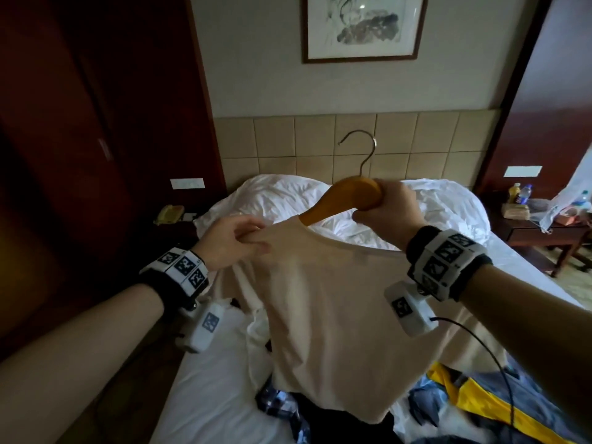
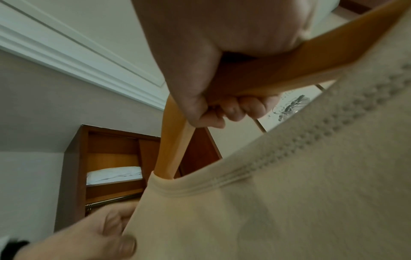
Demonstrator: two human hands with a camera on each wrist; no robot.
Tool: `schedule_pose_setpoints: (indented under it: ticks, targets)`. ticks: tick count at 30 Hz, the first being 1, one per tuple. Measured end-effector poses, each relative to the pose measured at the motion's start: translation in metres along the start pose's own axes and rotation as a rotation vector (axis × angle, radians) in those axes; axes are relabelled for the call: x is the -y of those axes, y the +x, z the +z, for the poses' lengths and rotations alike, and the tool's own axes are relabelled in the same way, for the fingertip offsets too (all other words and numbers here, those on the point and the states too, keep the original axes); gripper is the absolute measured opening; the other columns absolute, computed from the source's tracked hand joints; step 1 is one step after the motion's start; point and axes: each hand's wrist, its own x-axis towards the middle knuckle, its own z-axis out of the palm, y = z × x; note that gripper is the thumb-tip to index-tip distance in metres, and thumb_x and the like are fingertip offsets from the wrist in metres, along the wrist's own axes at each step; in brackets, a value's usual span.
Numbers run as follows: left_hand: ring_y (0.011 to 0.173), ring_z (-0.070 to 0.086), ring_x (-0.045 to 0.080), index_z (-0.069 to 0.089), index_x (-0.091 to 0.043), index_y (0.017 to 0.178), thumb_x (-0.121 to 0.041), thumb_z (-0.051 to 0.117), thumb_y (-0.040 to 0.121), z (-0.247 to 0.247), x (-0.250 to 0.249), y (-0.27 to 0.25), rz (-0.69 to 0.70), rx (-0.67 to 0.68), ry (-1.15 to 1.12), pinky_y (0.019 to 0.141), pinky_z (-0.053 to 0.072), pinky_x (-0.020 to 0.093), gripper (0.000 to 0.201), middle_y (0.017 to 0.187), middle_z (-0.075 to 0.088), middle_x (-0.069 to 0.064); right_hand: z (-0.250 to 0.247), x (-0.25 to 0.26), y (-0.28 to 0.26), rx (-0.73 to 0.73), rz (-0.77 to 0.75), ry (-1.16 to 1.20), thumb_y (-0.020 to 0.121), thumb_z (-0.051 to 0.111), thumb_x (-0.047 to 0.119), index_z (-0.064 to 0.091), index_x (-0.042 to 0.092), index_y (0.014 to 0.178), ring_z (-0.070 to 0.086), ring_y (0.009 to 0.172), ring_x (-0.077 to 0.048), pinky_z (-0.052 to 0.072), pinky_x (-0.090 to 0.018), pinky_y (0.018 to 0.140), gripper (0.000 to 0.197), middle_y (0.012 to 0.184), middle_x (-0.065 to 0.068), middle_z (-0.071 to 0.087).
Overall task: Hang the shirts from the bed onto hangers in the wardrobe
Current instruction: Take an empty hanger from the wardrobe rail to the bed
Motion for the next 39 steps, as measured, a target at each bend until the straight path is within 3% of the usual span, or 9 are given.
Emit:
schedule_pose_setpoints:
  ticks: [7, 12, 18, 22, 28, 32, 34, 36, 39]
  targets:
    - [0.092, 0.071, 0.015, 0.071, -0.016, 0.103, -0.024, 0.089, 0.07, -0.01, 0.064, -0.021, -0.26, 0.032, 0.033, 0.085, 0.056, 0.036, 0.038, 0.095, 0.075, 0.001, -0.007, -0.001, 0.001, -0.042, 0.015, 0.028, 0.064, 0.077, 0.005, 0.07, 0.008, 0.084, 0.056, 0.069, -0.019, 0.05, -0.036, 0.065, 0.021, 0.074, -0.01, 0.067]
    - [0.09, 0.063, 0.013, 0.059, -0.024, 0.085, -0.018, 0.085, 0.076, -0.005, 0.092, -0.035, -0.315, 0.044, 0.16, 0.066, 0.043, 0.015, 0.027, 0.089, 0.063, -0.006, -0.014, -0.004, 0.004, -0.072, 0.016, 0.037, 0.065, 0.077, 0.004, 0.071, 0.007, 0.088, 0.058, 0.07, -0.019, 0.054, -0.041, 0.071, 0.025, 0.08, -0.014, 0.07]
    - [0.05, 0.063, 0.001, 0.064, -0.008, 0.081, -0.025, 0.079, 0.083, -0.005, 0.127, -0.049, -0.465, 0.054, 0.322, 0.044, 0.039, 0.009, 0.023, 0.073, 0.066, 0.001, -0.009, -0.005, 0.0, -0.04, 0.016, -0.004, 0.063, 0.077, 0.005, 0.07, 0.007, 0.084, 0.057, 0.07, -0.021, 0.049, -0.035, 0.066, 0.022, 0.073, -0.009, 0.066]
    - [0.05, 0.06, 0.001, 0.063, -0.01, 0.073, -0.02, 0.079, 0.083, -0.007, 0.123, -0.047, -0.4, 0.087, 0.422, 0.044, 0.037, 0.006, 0.021, 0.067, 0.066, 0.0, 0.0, -0.002, -0.003, -0.015, 0.018, -0.025, 0.064, 0.077, 0.006, 0.068, 0.008, 0.083, 0.061, 0.074, -0.024, 0.05, -0.037, 0.068, 0.021, 0.077, -0.009, 0.067]
    - [0.068, 0.069, 0.012, 0.067, -0.014, 0.09, -0.024, 0.073, 0.086, -0.025, 0.15, -0.07, -0.521, 0.113, 0.586, 0.066, 0.058, 0.027, 0.012, 0.079, 0.07, -0.001, 0.004, 0.008, -0.013, -0.002, 0.01, 0.01, 0.065, 0.076, 0.0, 0.067, 0.02, 0.078, 0.052, 0.061, -0.007, 0.04, -0.02, 0.056, 0.025, 0.065, 0.006, 0.059]
    - [0.09, 0.066, 0.014, 0.065, -0.027, 0.093, -0.013, 0.074, 0.084, -0.03, 0.165, -0.087, -0.47, -0.01, 0.468, 0.077, 0.055, 0.029, 0.019, 0.09, 0.068, -0.005, 0.008, 0.01, -0.012, 0.009, 0.05, 0.033, 0.066, 0.077, 0.002, 0.068, 0.021, 0.08, 0.054, 0.061, -0.012, 0.045, -0.026, 0.058, 0.025, 0.066, 0.003, 0.061]
    - [0.105, 0.062, 0.014, 0.061, -0.027, 0.118, -0.016, 0.08, 0.079, -0.029, 0.161, -0.088, -0.405, -0.067, 0.322, 0.082, 0.052, 0.029, 0.045, 0.107, 0.064, -0.01, 0.013, 0.011, -0.011, 0.03, 0.049, 0.045, 0.066, 0.077, 0.002, 0.07, 0.013, 0.087, 0.055, 0.061, -0.015, 0.046, -0.027, 0.058, 0.025, 0.067, 0.0, 0.062]
    - [0.124, 0.046, 0.008, 0.036, -0.036, 0.145, -0.026, 0.086, 0.073, -0.023, 0.147, -0.089, -0.397, 0.058, 0.194, 0.095, 0.043, 0.025, 0.088, 0.131, 0.047, -0.016, 0.018, 0.012, -0.01, 0.043, 0.027, 0.044, 0.066, 0.077, 0.002, 0.071, 0.01, 0.091, 0.057, 0.064, -0.018, 0.049, -0.032, 0.06, 0.028, 0.071, -0.005, 0.066]
    - [0.133, 0.034, 0.003, 0.016, -0.037, 0.152, -0.035, 0.091, 0.065, -0.001, 0.133, -0.092, -0.397, 0.212, 0.067, 0.112, 0.033, 0.029, 0.115, 0.141, 0.033, -0.021, 0.021, 0.013, -0.008, 0.064, -0.017, 0.05, 0.067, 0.078, 0.005, 0.071, 0.008, 0.094, 0.058, 0.066, -0.022, 0.054, -0.04, 0.065, 0.028, 0.075, -0.01, 0.068]
